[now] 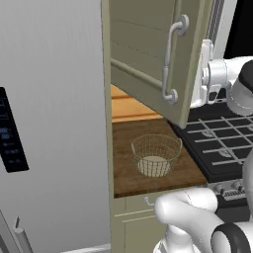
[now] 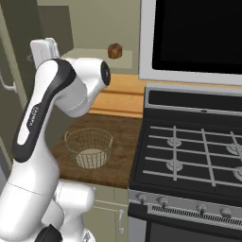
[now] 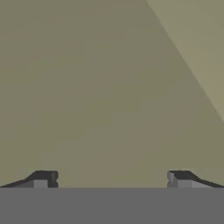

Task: Open the cabinet, pick up the bread from the cabinet and place it in the basket. Then move the basket to the dining counter.

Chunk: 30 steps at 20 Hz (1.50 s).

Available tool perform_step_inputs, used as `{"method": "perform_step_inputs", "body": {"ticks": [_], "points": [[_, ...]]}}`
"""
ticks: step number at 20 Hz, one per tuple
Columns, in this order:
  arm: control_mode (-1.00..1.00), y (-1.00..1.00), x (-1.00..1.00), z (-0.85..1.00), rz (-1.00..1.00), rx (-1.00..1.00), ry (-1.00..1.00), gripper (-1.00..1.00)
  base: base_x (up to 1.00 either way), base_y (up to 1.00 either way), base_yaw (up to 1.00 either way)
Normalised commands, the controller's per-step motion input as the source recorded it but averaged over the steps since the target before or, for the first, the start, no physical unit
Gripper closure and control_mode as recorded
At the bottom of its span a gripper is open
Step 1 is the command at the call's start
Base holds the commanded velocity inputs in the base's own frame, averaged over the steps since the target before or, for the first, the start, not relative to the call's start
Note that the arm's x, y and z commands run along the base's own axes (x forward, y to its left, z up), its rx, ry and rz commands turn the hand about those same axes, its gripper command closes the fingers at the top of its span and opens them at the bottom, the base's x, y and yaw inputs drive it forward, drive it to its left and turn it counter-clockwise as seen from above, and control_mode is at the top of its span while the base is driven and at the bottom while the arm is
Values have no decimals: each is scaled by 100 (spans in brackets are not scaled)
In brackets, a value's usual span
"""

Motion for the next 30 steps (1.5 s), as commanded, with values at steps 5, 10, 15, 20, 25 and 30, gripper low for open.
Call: {"method": "perform_step_inputs", "body": {"ticks": [5, 10, 15, 20, 25, 30], "points": [[-100, 100, -58, 1, 16, 0, 0, -100, 0, 0, 0], [-100, 88, -4, 0, 8, -2, 0, -100, 0, 0, 0], [-100, 0, -2, 5, 0, -15, 0, -100, 0, 0, 0], [-100, 6, -1, 0, 0, -15, -11, -100, 0, 0, 0], [-100, -69, 9, 10, 0, -14, -22, -100, 0, 0, 0], [-100, -100, -3, 0, -1, -23, -43, -100, 0, 0, 0]]}}
